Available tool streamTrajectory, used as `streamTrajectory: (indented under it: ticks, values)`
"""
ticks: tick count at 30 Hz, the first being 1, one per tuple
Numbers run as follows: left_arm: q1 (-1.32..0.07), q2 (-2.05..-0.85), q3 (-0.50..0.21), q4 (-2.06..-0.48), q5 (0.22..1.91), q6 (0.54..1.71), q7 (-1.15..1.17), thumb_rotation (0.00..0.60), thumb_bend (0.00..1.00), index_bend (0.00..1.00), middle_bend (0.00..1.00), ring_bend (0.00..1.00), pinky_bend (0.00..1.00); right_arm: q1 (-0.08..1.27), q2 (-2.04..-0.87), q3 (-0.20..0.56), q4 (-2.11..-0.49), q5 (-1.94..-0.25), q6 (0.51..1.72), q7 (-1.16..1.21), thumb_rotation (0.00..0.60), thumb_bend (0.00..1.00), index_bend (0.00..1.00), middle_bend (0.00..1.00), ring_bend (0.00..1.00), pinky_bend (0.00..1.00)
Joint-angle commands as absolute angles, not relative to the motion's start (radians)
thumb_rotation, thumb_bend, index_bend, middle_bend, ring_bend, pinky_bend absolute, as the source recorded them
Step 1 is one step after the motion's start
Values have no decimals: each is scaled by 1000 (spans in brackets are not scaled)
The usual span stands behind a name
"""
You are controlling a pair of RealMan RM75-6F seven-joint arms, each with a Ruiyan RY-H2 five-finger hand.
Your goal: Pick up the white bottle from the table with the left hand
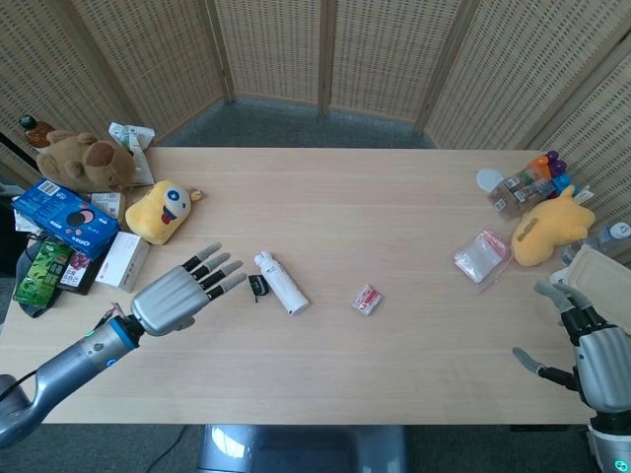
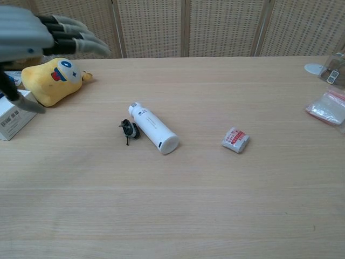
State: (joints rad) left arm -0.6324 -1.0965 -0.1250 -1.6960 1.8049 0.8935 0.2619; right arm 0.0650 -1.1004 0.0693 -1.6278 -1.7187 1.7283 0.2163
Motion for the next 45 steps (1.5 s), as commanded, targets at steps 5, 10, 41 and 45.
streamTrajectory:
  ticks: [5, 10, 41, 45]
  values:
    - [-759, -1256, -142, -1594, 1685, 690, 509, 600, 59, 0, 0, 0, 0, 64, -1089, 79, -1630, -1704, 1733, 247, 600, 29, 137, 269, 206, 504]
    - [-788, -1353, -140, -1533, 1607, 644, 619, 600, 57, 0, 0, 0, 0, 62, -1080, 84, -1632, -1696, 1738, 269, 600, 28, 137, 269, 206, 503]
    - [-980, -1828, -162, -1183, 1060, 674, 963, 600, 50, 1, 0, 0, 6, 61, -1067, 97, -1628, -1675, 1732, 321, 600, 28, 136, 269, 205, 504]
    - [-998, -1894, -151, -1120, 1092, 718, 933, 600, 96, 315, 195, 176, 433, 58, -1062, 103, -1628, -1669, 1740, 335, 600, 28, 137, 270, 205, 504]
